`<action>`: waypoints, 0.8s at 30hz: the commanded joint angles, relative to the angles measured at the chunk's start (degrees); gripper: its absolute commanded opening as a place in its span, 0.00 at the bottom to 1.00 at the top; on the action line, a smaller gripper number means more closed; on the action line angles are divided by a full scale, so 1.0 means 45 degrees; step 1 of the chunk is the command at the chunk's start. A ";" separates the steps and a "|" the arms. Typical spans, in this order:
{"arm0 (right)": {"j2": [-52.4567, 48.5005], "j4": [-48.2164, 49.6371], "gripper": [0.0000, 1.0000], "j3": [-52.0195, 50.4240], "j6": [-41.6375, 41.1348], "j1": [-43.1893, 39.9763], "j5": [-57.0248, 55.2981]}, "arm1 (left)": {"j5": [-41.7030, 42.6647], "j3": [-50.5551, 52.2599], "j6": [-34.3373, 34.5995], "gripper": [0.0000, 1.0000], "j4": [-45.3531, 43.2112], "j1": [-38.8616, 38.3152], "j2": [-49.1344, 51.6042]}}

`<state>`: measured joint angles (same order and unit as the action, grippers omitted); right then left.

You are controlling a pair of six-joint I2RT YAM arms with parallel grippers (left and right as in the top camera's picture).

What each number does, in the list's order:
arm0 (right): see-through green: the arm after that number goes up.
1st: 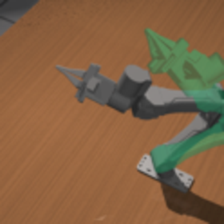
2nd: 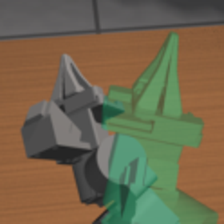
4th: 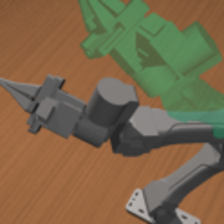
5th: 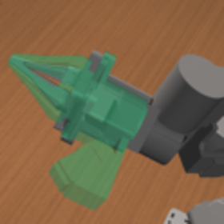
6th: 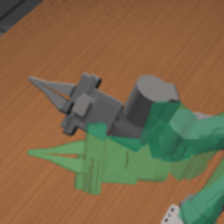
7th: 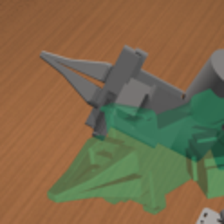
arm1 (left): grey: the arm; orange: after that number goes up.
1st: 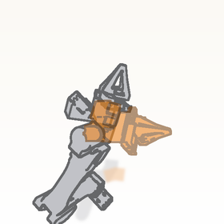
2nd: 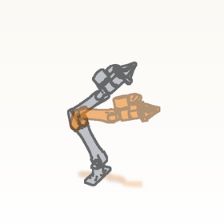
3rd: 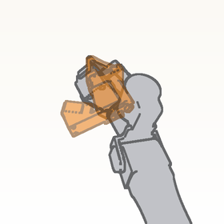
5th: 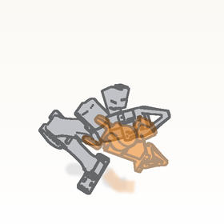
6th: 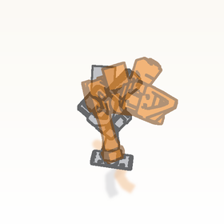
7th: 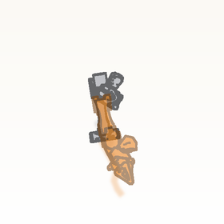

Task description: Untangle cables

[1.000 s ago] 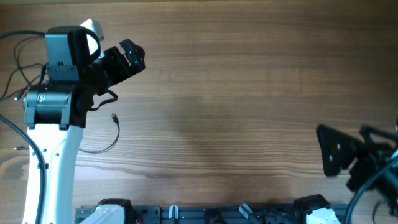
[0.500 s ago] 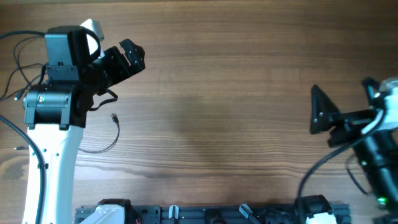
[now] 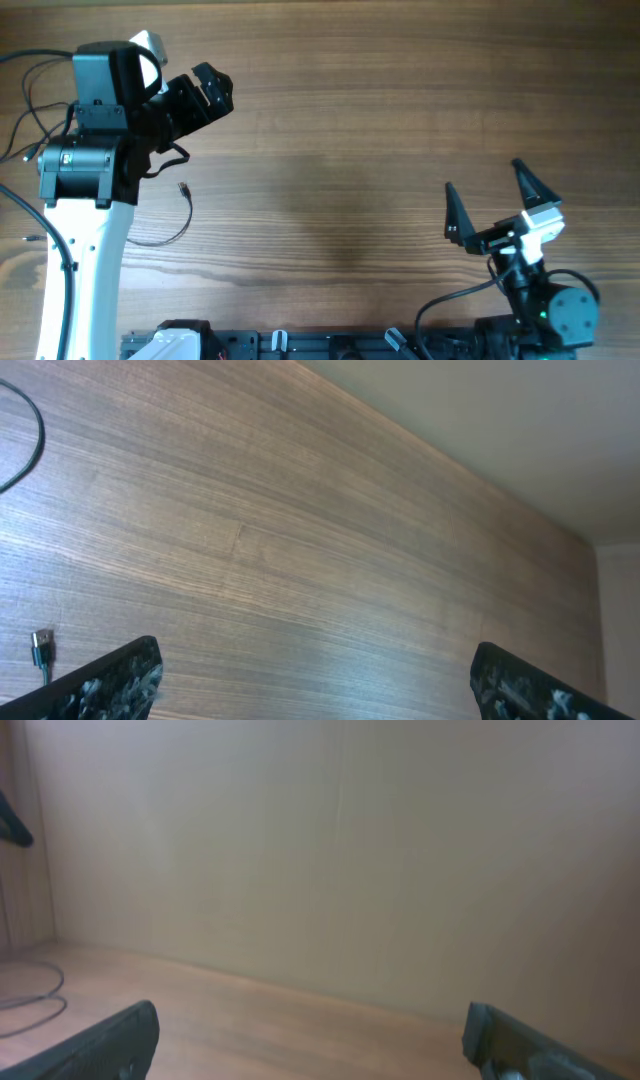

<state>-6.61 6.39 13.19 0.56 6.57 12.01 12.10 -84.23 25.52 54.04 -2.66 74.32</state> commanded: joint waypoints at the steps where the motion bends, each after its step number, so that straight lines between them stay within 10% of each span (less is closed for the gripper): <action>1: 0.0821 0.1088 1.00 -0.1554 0.0180 -0.0058 0.0107 | 0.0107 -0.0010 -0.0248 1.00 -0.0024 -0.0053 0.0024; 24: 0.1409 -0.1258 1.00 -0.2861 -0.0131 -0.0039 -0.0369 | 0.0107 -0.0015 -0.0248 1.00 -0.0024 -0.0053 0.0024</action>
<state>-0.99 0.43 0.36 0.71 6.57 11.31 12.10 -84.23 25.52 54.02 -2.66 74.32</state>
